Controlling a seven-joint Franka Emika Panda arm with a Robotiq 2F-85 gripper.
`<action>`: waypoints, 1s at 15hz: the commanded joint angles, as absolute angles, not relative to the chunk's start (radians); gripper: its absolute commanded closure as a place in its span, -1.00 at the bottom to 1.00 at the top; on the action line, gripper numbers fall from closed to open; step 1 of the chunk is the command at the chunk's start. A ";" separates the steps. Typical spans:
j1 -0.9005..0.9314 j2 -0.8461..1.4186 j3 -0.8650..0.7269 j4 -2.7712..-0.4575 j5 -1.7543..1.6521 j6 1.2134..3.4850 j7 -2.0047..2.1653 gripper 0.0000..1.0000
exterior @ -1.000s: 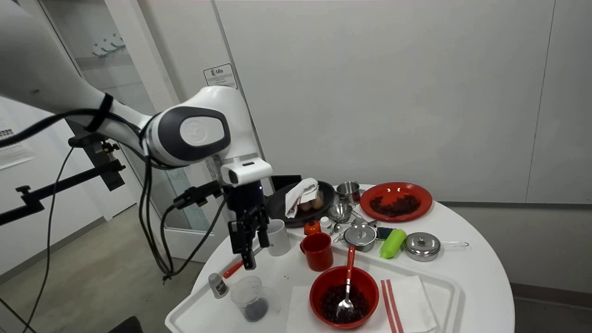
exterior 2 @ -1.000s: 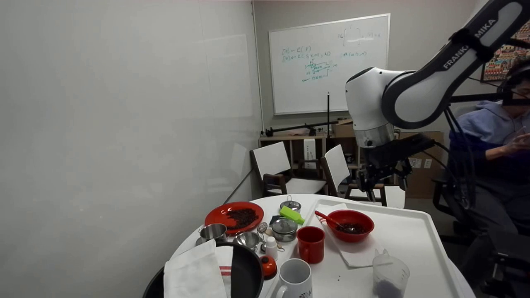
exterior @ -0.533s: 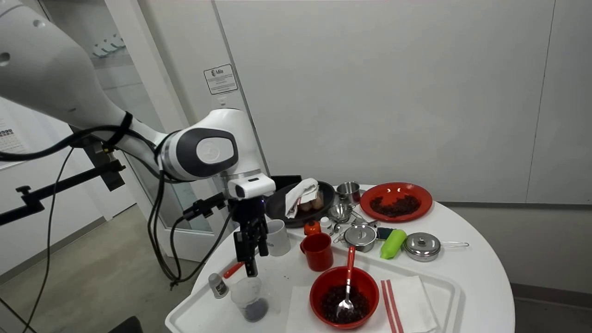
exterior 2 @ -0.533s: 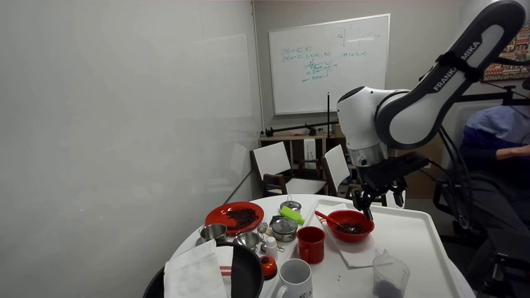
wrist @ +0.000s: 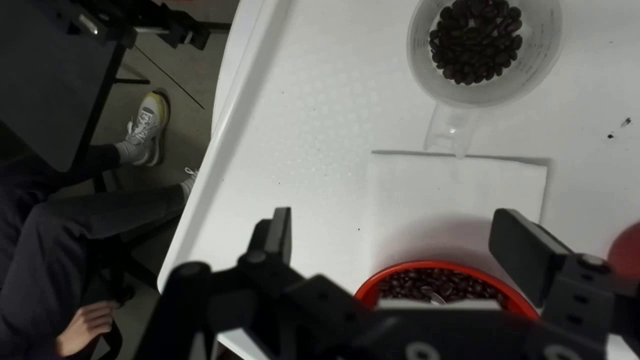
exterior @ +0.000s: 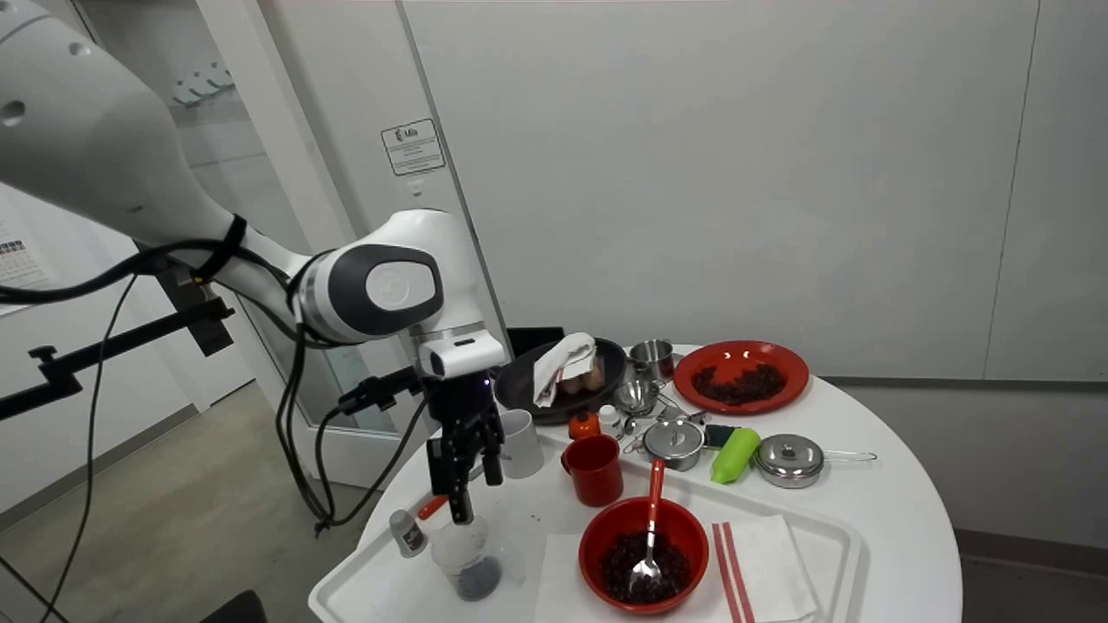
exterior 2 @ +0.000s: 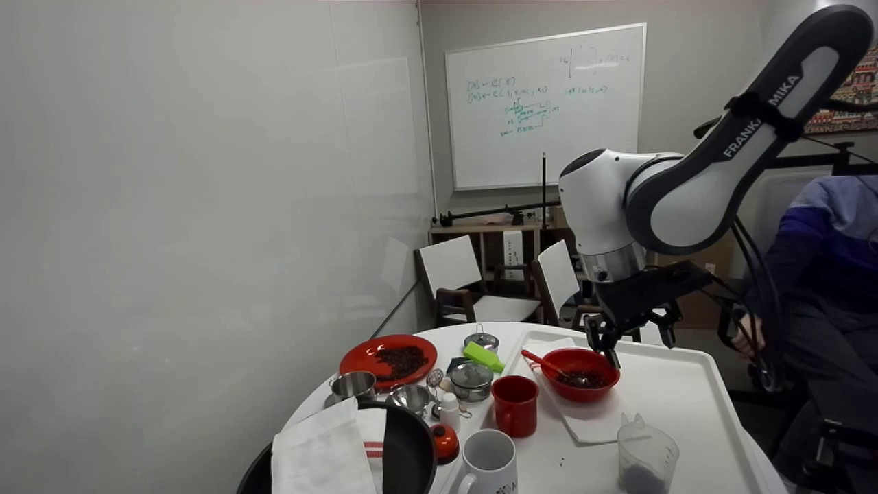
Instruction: Pour the contents in the clear jug
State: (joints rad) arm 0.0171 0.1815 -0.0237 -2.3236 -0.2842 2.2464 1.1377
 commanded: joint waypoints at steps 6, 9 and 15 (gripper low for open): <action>0.113 0.240 -0.037 -2.332 -0.327 2.269 1.411 -1.00; 0.108 0.286 -0.041 -2.311 -0.338 2.268 1.414 -1.00; 0.100 0.365 -0.053 -2.291 -0.328 2.293 1.291 -1.00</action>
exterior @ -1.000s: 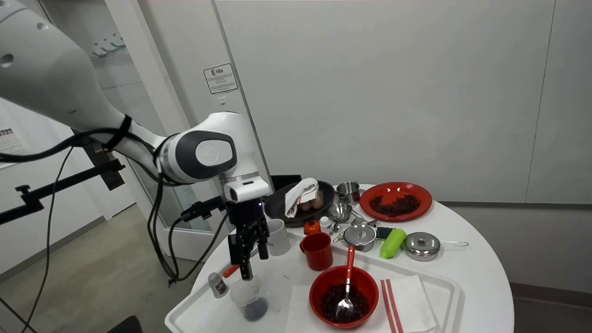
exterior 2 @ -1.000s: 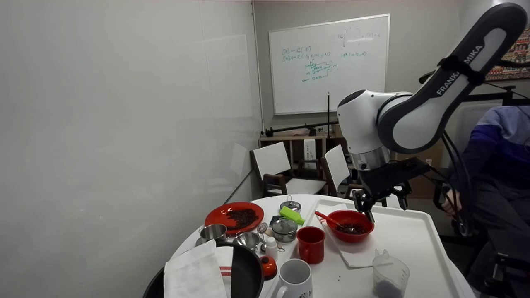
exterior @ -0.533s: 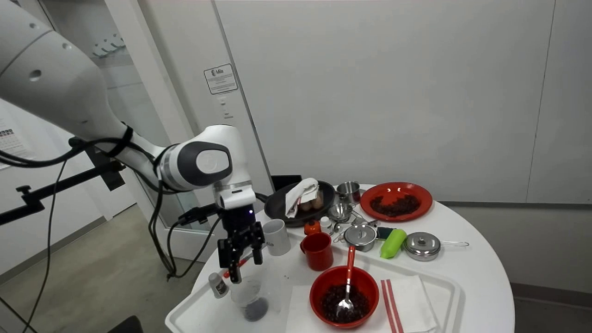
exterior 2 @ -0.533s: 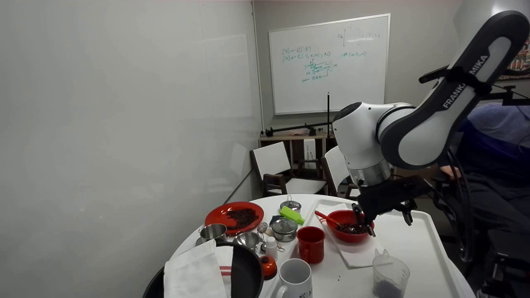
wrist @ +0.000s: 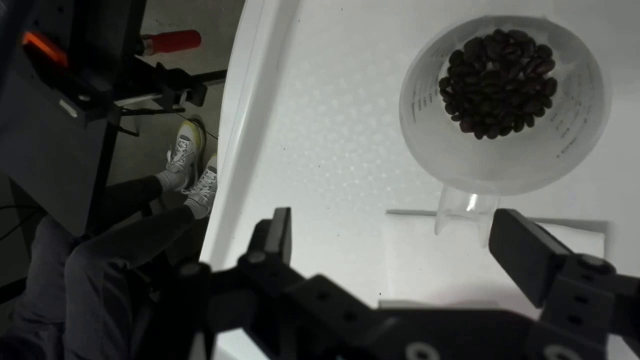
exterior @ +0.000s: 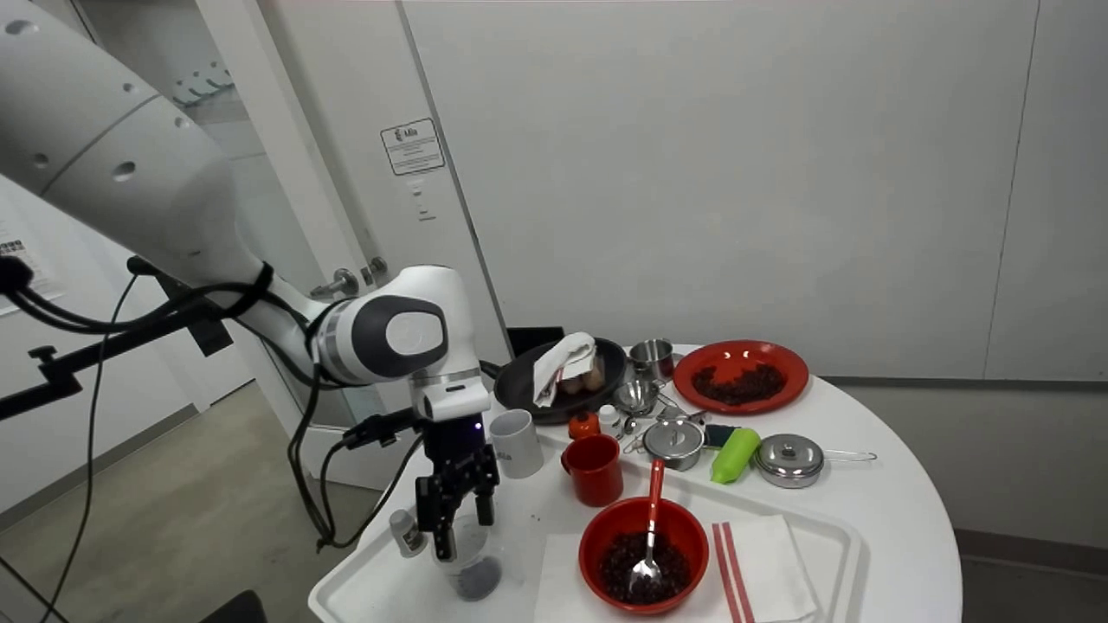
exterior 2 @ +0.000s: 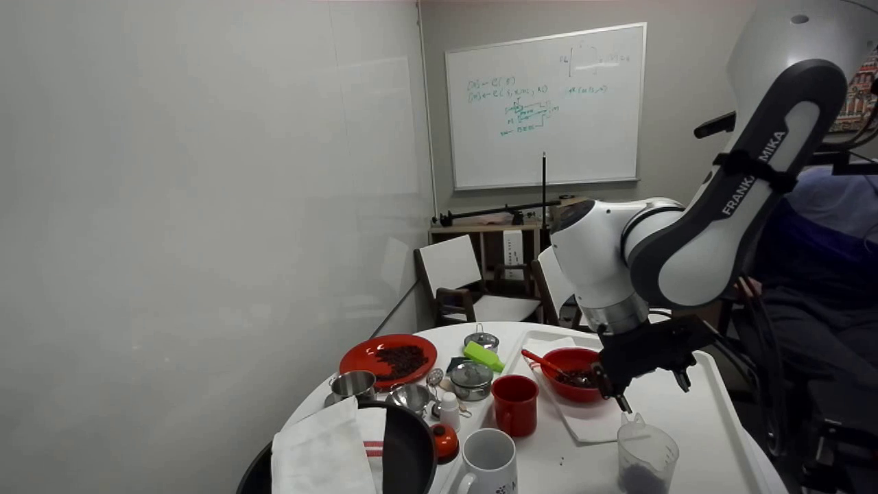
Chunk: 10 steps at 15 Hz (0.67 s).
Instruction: Pour the contents in the clear jug
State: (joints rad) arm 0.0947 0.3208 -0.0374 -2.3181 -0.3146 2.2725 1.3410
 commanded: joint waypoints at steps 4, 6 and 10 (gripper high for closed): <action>0.104 0.405 -0.071 -2.257 -0.326 2.308 1.244 -1.00; 0.103 0.420 -0.078 -2.240 -0.311 2.313 1.234 -1.00; 0.096 0.452 -0.099 -2.198 -0.245 2.326 1.292 -1.00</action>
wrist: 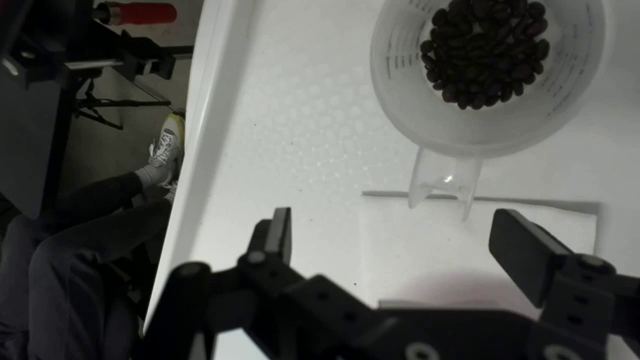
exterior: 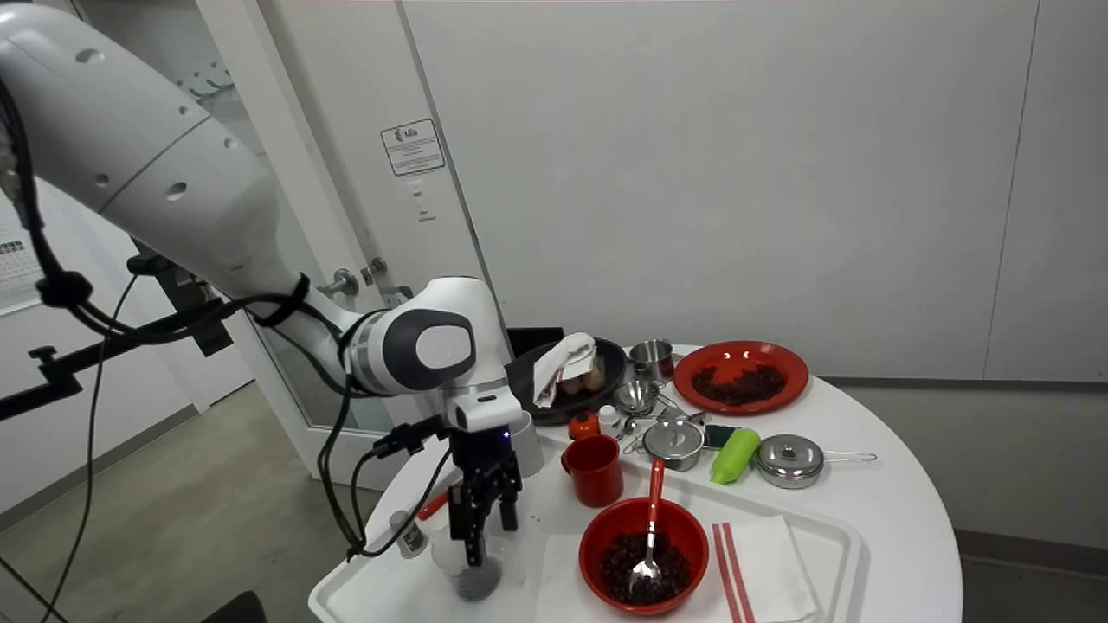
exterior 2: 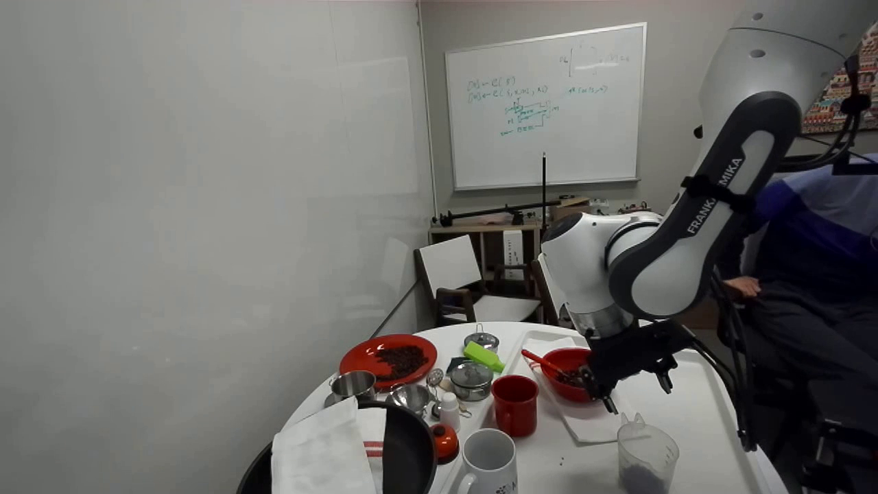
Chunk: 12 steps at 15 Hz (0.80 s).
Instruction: Pour the contents in the clear jug
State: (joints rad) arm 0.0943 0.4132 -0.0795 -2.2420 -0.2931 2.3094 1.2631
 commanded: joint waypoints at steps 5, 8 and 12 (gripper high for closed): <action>0.095 0.503 -0.107 -2.143 -0.185 2.324 1.274 -1.00; 0.097 0.531 -0.103 -2.116 -0.174 2.315 1.246 -1.00; 0.098 0.562 -0.102 -2.085 -0.167 2.306 1.221 -1.00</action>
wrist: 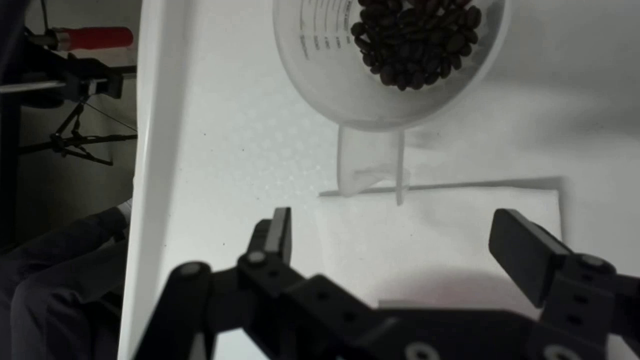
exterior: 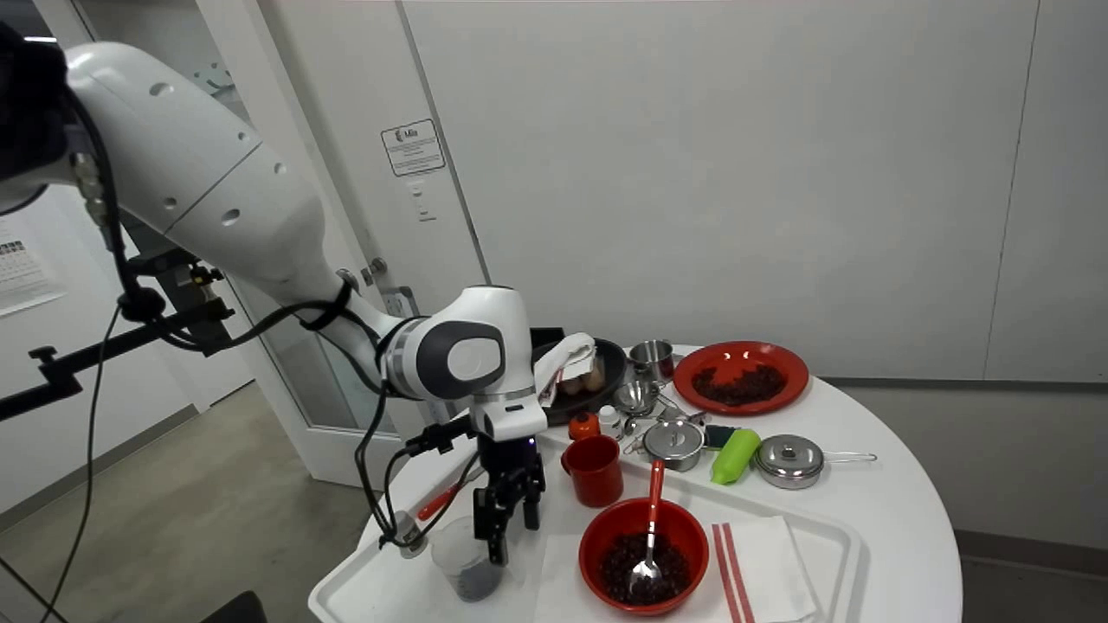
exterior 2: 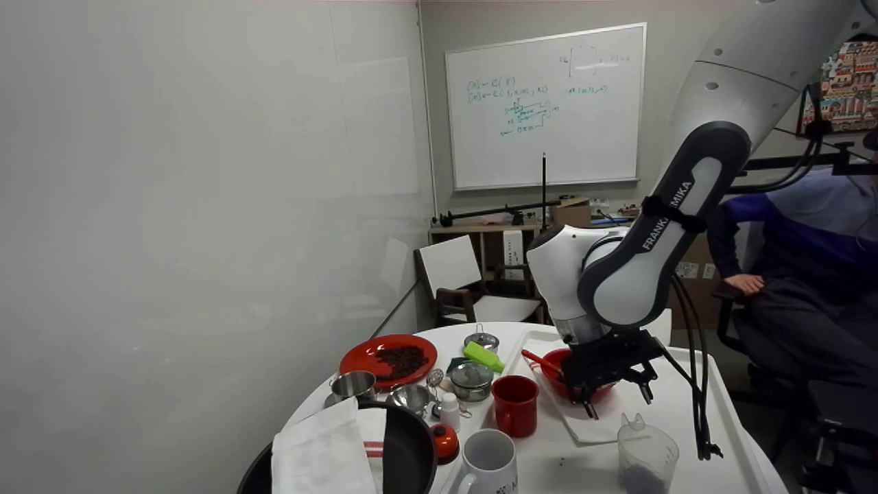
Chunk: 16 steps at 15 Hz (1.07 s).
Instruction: Pour the contents in the clear jug
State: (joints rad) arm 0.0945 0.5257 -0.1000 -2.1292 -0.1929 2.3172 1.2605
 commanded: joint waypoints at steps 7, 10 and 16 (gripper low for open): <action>0.086 0.566 -0.096 -2.078 -0.117 2.241 1.131 -1.00; 0.082 0.561 -0.096 -2.082 -0.092 2.207 1.108 -1.00; 0.080 0.556 -0.093 -2.088 -0.053 2.182 1.090 0.13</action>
State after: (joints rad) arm 0.0871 0.5592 -0.0990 -2.0985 -0.0912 2.2088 1.1244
